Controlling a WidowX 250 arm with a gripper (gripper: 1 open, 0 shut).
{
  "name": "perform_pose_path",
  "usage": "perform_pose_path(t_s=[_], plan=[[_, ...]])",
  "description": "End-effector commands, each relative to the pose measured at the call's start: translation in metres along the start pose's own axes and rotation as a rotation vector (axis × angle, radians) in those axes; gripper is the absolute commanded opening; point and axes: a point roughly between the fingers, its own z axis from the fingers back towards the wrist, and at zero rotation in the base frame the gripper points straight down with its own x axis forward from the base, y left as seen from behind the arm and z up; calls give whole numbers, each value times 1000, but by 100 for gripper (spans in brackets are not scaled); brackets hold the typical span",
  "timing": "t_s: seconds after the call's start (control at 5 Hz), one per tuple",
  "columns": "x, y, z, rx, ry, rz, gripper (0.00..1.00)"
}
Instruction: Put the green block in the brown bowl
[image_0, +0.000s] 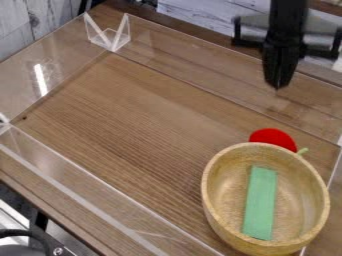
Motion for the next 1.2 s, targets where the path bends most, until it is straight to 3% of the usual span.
perform_pose_path(t_s=[0.0, 0.2, 0.4, 0.8, 1.0], plan=[[7, 4, -7, -10, -37, 58, 0], [11, 1, 0, -19, -36, 68, 100], [16, -1, 22, -27, -57, 74, 100], [-3, -2, 59, -63, -99, 33, 100], [-1, -4, 65, -46, -113, 116, 100]])
